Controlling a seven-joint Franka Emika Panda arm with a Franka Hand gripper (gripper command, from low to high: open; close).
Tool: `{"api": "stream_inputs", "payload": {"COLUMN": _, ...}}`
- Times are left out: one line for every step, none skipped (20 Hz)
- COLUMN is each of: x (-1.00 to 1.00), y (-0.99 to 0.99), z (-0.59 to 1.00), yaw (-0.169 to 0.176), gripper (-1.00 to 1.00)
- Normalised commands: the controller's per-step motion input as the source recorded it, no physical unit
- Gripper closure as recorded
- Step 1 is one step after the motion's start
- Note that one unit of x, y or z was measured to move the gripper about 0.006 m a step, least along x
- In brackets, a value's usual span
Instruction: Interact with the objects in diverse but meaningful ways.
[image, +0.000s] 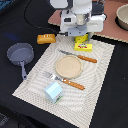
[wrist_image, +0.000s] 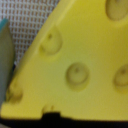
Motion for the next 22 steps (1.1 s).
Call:
{"api": "stream_inputs", "payload": {"x": 0.3, "y": 0.4, "z": 0.13, "yaw": -0.002, "gripper": 1.0}}
{"api": "stream_inputs", "payload": {"x": 0.3, "y": 0.4, "z": 0.13, "yaw": -0.003, "gripper": 1.0}}
{"api": "stream_inputs", "payload": {"x": 0.29, "y": 0.39, "z": 0.12, "yaw": -0.005, "gripper": 1.0}}
{"api": "stream_inputs", "payload": {"x": 0.31, "y": 0.42, "z": 0.13, "yaw": -0.002, "gripper": 1.0}}
{"api": "stream_inputs", "payload": {"x": 0.31, "y": 0.37, "z": 0.11, "yaw": 0.0, "gripper": 1.0}}
{"api": "stream_inputs", "payload": {"x": 0.35, "y": 0.41, "z": 0.11, "yaw": 0.0, "gripper": 1.0}}
{"api": "stream_inputs", "payload": {"x": 0.33, "y": 0.39, "z": 0.1, "yaw": 0.0, "gripper": 1.0}}
{"api": "stream_inputs", "payload": {"x": 0.34, "y": 0.38, "z": 0.11, "yaw": 0.0, "gripper": 1.0}}
{"api": "stream_inputs", "payload": {"x": 0.36, "y": 0.42, "z": 0.16, "yaw": 0.0, "gripper": 1.0}}
{"api": "stream_inputs", "payload": {"x": 0.35, "y": 0.45, "z": 0.27, "yaw": -0.005, "gripper": 1.0}}
{"api": "stream_inputs", "payload": {"x": 0.37, "y": 0.56, "z": 0.42, "yaw": -0.006, "gripper": 1.0}}
{"api": "stream_inputs", "payload": {"x": 0.23, "y": 0.54, "z": 0.65, "yaw": -0.003, "gripper": 1.0}}
{"api": "stream_inputs", "payload": {"x": 0.07, "y": 0.5, "z": 0.97, "yaw": 0.0, "gripper": 1.0}}
{"api": "stream_inputs", "payload": {"x": 0.06, "y": 0.61, "z": 1.0, "yaw": -0.001, "gripper": 1.0}}
{"api": "stream_inputs", "payload": {"x": 0.01, "y": 0.61, "z": 1.0, "yaw": -0.014, "gripper": 1.0}}
{"api": "stream_inputs", "payload": {"x": 0.0, "y": 0.58, "z": 1.0, "yaw": -0.014, "gripper": 1.0}}
{"api": "stream_inputs", "payload": {"x": 0.0, "y": 0.55, "z": 1.0, "yaw": -0.014, "gripper": 1.0}}
{"api": "stream_inputs", "payload": {"x": 0.0, "y": 0.48, "z": 1.0, "yaw": -0.011, "gripper": 1.0}}
{"api": "stream_inputs", "payload": {"x": 0.0, "y": 0.37, "z": 1.0, "yaw": -0.009, "gripper": 1.0}}
{"api": "stream_inputs", "payload": {"x": 0.0, "y": 0.24, "z": 1.0, "yaw": -0.001, "gripper": 1.0}}
{"api": "stream_inputs", "payload": {"x": 0.0, "y": 0.15, "z": 1.0, "yaw": -0.002, "gripper": 1.0}}
{"api": "stream_inputs", "payload": {"x": 0.01, "y": 0.01, "z": 1.0, "yaw": -0.012, "gripper": 1.0}}
